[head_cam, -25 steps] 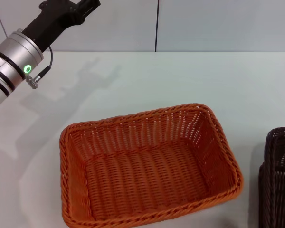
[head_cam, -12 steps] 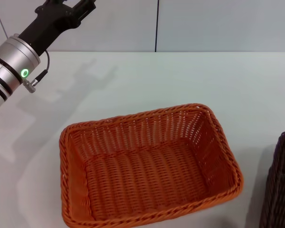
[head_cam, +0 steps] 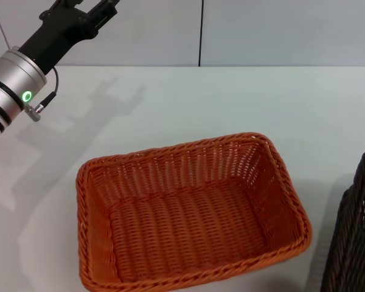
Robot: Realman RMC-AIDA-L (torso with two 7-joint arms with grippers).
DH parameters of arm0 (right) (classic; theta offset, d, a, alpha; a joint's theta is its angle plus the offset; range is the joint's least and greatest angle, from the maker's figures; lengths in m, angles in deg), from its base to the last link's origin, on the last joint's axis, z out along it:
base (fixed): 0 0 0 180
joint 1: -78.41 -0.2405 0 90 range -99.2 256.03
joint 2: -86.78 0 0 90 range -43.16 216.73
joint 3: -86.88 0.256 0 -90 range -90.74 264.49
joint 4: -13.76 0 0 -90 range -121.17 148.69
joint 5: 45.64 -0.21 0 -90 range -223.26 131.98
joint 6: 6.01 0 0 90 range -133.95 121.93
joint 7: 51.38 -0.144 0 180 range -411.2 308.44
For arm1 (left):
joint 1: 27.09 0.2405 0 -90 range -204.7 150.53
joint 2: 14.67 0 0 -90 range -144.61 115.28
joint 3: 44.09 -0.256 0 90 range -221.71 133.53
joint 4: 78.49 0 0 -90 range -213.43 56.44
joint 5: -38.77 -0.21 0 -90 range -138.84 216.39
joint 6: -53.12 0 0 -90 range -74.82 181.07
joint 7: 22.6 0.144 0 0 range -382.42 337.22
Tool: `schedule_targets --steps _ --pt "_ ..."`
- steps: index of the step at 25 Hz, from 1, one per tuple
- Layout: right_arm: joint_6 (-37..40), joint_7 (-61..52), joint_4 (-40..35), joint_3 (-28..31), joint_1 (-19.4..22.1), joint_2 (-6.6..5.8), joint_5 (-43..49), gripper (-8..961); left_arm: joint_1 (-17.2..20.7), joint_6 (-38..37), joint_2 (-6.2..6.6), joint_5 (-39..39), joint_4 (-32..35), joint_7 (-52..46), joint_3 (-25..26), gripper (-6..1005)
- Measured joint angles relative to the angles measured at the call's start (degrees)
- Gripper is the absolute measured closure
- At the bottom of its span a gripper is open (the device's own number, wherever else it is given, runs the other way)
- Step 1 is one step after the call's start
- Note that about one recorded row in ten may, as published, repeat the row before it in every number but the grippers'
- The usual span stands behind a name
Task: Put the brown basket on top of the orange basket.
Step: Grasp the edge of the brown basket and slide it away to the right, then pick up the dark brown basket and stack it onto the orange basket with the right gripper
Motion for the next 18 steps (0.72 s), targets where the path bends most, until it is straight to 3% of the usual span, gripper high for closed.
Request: schedule_targets --steps 13,18 --pt "5.2 1.5 -0.2 1.9 1.4 -0.16 -6.9 774 1.8 -0.5 -0.01 1.4 0.5 0.1 0.8 172" --pt "5.7 3.4 2.4 2.6 2.0 -0.94 -9.5 780 2.6 -0.6 0.03 2.7 0.3 0.2 0.8 172"
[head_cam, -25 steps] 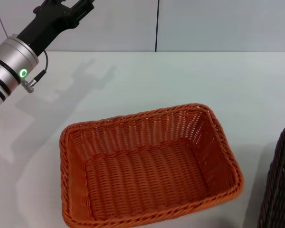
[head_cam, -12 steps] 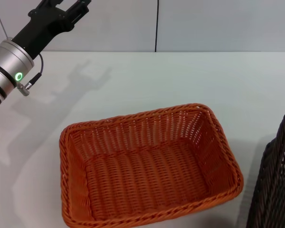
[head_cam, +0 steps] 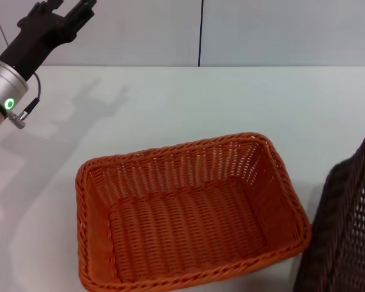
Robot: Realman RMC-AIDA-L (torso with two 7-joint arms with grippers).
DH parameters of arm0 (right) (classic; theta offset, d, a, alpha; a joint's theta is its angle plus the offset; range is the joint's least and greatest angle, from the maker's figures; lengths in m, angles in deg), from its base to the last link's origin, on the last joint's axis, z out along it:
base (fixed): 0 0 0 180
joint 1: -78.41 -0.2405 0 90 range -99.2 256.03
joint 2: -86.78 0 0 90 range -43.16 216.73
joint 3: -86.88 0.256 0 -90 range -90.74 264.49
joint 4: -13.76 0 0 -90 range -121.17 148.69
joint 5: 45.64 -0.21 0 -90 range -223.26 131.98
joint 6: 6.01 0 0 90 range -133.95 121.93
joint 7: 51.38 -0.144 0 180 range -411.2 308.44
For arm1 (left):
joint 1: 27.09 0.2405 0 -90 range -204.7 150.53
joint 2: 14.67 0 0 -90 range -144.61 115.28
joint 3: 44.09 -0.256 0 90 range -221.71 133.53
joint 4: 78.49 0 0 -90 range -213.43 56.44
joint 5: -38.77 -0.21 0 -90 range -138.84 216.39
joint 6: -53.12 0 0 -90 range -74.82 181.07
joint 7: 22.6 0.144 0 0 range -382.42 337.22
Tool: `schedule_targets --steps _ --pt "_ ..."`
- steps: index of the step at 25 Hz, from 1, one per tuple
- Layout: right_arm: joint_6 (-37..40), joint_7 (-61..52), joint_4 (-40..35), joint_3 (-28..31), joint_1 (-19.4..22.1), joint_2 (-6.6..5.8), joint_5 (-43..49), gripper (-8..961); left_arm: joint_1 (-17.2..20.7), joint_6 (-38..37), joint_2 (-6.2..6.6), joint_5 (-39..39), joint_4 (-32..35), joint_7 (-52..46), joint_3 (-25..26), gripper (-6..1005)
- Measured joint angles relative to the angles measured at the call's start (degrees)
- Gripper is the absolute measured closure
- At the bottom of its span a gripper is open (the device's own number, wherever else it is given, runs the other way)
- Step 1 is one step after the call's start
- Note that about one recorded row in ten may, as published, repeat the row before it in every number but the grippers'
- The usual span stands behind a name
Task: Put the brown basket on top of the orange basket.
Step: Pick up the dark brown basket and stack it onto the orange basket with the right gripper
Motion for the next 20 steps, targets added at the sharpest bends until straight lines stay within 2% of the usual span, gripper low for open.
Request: schedule_targets --steps 3,14,20 --pt "1.0 0.8 1.3 -0.1 0.2 -0.49 -2.6 782 0.2 0.0 -0.01 0.1 0.1 0.1 0.0 172" --pt "2.2 2.2 1.6 0.3 0.7 -0.74 -6.2 787 0.8 0.1 -0.04 1.0 -0.3 1.6 0.0 172" --pt "1.9 2.4 1.5 2.5 0.8 -0.93 -7.1 788 0.8 0.2 -0.03 1.0 -0.3 1.6 0.0 172"
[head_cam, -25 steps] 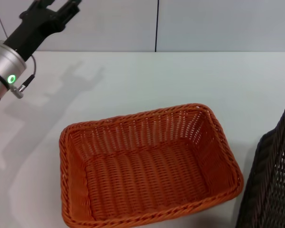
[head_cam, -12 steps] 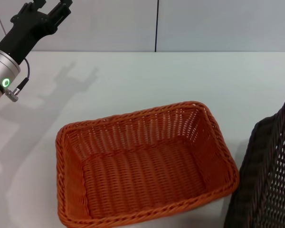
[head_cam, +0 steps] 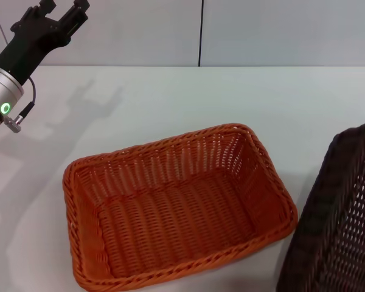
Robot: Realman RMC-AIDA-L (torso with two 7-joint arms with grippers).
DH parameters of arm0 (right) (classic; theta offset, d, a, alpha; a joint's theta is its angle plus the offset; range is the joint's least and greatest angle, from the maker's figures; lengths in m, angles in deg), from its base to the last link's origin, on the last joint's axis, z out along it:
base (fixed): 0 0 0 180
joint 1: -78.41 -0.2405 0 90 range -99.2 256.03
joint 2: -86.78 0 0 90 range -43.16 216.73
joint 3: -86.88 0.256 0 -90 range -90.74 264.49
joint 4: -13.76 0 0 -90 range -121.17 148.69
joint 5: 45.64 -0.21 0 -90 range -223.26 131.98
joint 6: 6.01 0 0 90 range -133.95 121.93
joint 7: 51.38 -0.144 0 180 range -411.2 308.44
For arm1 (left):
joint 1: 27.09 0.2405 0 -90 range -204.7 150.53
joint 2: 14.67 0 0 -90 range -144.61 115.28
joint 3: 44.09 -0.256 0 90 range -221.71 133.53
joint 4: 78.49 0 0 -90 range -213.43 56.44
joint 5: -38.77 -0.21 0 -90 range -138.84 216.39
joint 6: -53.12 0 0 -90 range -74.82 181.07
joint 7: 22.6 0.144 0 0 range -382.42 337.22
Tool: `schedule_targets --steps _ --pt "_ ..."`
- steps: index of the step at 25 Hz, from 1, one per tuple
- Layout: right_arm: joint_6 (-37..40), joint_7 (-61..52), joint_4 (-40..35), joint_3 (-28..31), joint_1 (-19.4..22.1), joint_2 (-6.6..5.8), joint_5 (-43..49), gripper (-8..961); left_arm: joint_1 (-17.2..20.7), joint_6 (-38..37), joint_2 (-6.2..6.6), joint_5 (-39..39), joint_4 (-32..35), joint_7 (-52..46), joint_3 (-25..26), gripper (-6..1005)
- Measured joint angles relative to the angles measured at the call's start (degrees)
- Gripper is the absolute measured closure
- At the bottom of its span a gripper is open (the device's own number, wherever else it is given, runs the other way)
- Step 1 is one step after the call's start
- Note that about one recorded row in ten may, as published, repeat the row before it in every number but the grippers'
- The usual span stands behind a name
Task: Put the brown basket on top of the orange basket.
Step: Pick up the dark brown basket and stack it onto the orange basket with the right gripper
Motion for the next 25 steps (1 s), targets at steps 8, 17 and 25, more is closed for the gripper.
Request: schedule_targets --steps 8,17,25 --pt "2.2 0.3 -0.2 3.0 0.6 -0.85 -2.5 789 0.5 0.1 0.09 0.2 0.0 0.0 0.0 172" --pt "7.9 0.2 0.1 3.8 1.2 -1.86 -8.2 790 0.8 0.1 0.17 0.2 0.2 0.0 0.1 172" --pt "11.3 0.2 1.6 3.6 0.7 -2.46 -11.0 790 0.8 0.4 0.2 0.1 0.4 0.4 0.1 172"
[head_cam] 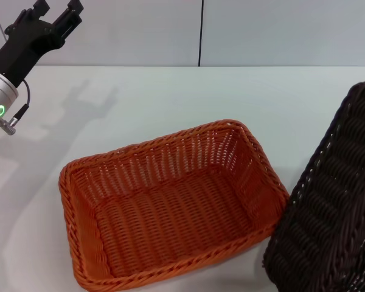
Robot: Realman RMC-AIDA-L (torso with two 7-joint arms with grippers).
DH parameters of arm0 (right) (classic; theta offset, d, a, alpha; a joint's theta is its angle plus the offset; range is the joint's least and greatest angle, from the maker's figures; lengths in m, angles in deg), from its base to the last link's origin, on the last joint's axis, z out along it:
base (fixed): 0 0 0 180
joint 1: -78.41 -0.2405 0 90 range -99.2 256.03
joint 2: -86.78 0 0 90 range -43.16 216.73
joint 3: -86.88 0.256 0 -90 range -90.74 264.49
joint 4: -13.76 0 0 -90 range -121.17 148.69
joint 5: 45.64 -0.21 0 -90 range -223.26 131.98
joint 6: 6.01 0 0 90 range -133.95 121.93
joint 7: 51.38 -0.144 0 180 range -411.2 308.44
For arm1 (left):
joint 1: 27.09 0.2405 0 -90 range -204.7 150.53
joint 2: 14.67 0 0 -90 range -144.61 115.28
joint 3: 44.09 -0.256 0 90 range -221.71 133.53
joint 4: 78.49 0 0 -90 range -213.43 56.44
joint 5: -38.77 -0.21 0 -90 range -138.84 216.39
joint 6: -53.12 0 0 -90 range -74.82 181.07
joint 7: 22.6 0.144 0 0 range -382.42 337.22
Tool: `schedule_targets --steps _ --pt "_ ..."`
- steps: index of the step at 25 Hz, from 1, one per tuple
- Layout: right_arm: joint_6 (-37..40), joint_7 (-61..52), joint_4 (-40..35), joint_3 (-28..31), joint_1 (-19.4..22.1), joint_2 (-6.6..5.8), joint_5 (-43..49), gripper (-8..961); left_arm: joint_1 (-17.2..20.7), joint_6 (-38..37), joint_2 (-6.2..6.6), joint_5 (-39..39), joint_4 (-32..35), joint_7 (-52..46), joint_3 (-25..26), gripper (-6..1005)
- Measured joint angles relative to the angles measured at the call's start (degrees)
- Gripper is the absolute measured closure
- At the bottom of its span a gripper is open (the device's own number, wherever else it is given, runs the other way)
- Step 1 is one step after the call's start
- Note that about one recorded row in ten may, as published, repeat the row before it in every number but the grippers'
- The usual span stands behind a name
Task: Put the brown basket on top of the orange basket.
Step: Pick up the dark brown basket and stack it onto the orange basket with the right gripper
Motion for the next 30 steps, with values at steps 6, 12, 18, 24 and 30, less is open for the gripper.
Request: schedule_targets --steps 6,12,18,24,30 --pt "0.0 -0.1 7.9 -0.5 -0.2 -1.76 -2.3 789 -0.1 0.3 0.0 0.0 -0.3 0.6 0.3 172" --pt "-2.7 2.2 13.6 -0.1 -0.6 -0.97 -2.6 789 -0.5 0.9 0.0 0.0 -0.4 0.9 0.6 172" --pt "-4.4 5.1 20.4 -0.1 -1.1 -0.28 -4.6 790 -0.9 1.6 0.0 0.0 -0.4 1.0 0.5 172" --pt "-4.1 5.9 22.2 -0.2 -0.7 2.6 -8.2 790 -1.6 2.8 -0.09 -0.1 -0.4 1.8 0.2 172" --pt "-4.4 6.1 25.8 -0.1 -0.6 5.55 -10.1 790 -1.8 3.1 -0.17 -0.3 -0.4 1.8 0.1 172"
